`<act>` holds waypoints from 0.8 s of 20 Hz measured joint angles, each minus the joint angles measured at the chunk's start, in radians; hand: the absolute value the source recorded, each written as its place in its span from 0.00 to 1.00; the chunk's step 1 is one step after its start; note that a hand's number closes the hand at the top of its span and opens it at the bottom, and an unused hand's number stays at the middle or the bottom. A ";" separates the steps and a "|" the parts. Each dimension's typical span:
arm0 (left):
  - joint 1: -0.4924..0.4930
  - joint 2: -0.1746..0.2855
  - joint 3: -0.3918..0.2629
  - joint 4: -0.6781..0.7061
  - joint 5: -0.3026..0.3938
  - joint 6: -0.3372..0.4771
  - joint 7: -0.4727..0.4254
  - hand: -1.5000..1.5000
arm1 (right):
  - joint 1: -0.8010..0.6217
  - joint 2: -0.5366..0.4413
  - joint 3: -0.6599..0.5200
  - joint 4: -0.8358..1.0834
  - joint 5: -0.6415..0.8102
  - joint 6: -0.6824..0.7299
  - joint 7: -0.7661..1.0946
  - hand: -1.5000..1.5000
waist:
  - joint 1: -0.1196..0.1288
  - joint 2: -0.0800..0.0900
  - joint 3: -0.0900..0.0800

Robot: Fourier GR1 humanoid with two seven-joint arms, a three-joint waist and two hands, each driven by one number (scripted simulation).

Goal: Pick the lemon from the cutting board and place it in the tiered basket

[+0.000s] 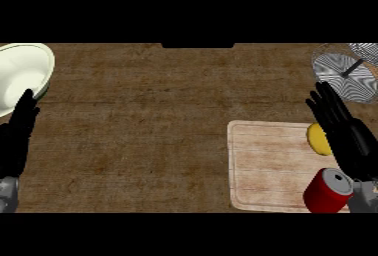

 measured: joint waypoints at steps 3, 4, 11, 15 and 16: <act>-0.024 -0.042 -0.024 -0.012 -0.016 0.008 -0.021 0.50 | -0.014 -0.019 -0.104 0.021 -0.098 0.074 -0.052 1.00 | -0.005 0.001 -0.001; -0.035 -0.059 -0.037 -0.020 -0.020 0.010 -0.035 0.50 | -0.029 -0.023 -0.147 0.039 -0.142 0.103 -0.080 1.00 | -0.008 0.002 0.000; -0.077 -0.186 -0.125 -0.055 -0.017 0.016 -0.104 0.50 | -0.081 -0.032 -0.382 0.229 -0.424 0.234 -0.115 0.00 | -0.028 0.007 0.006; -0.088 -0.234 -0.164 -0.050 -0.030 0.025 -0.120 0.50 | -0.066 -0.069 -0.442 0.348 -0.617 0.505 -0.079 0.00 | -0.020 0.008 0.004; -0.087 -0.247 -0.171 -0.044 -0.034 0.030 -0.128 0.50 | -0.052 -0.093 -0.463 0.378 -0.650 0.584 -0.077 0.00 | -0.020 0.008 0.004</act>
